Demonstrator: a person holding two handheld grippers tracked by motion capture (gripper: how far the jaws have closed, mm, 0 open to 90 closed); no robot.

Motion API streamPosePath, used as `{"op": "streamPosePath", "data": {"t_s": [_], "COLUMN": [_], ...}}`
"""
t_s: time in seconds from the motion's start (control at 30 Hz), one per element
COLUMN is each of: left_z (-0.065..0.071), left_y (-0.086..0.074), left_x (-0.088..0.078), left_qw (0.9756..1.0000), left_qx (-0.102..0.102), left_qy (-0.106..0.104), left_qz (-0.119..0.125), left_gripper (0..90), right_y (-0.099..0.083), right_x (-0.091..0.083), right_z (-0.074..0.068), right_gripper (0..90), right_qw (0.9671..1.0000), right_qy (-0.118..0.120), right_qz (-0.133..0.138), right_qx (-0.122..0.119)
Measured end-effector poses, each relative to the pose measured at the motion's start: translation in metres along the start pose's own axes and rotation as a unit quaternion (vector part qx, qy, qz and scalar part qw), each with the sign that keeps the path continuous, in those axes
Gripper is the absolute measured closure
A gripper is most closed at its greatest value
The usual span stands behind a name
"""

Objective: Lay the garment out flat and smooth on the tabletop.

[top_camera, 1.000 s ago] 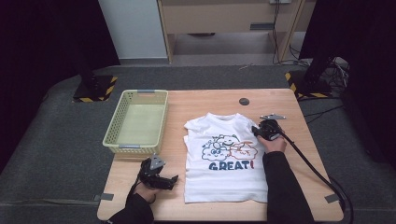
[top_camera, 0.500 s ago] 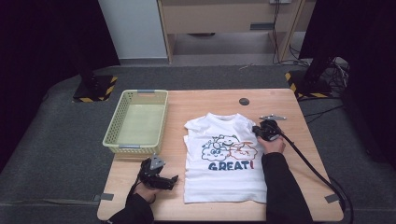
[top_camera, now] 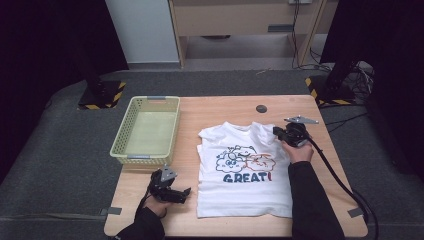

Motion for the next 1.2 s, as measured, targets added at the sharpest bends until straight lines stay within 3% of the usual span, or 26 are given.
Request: {"op": "streamPosePath", "data": {"t_s": [0.27,0.53,0.83,1.2], "left_z": [0.0,0.0,0.0,0.001], "left_y": [0.0,0.0,0.0,0.001], "left_x": [0.0,0.0,0.0,0.0], "left_qw": [1.0,1.0,1.0,1.0], "left_qx": [0.0,0.0,-0.001,-0.003], "left_qy": [0.0,-0.001,0.0,0.002], "left_qz": [0.0,0.0,0.0,-0.002], "left_gripper": [0.0,0.0,0.0,0.0], "right_y": [0.026,0.011,-0.031,-0.055], "right_x": [-0.015,0.004,0.036,0.054], "right_z": [-0.045,-0.086,-0.109,-0.113], "right_gripper": [86.1,86.1,85.7,84.2], "right_qw": [0.9977,0.9946,0.9907,0.9897], "right_qy": [0.043,0.064,0.063,0.054], "right_qz": [0.023,-0.002,-0.045,-0.059], "right_qx": [-0.046,-0.082,-0.112,-0.119]}}
Point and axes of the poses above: each handheld gripper's, and its own axes: x roughly forward along the jaws, y roughly out of its top, z roughly to its right, the point moved 1 cm from there along x, roughly forward along the jaws, and after that the axes turned 2 degrees about -z, right-handed, at the moved point
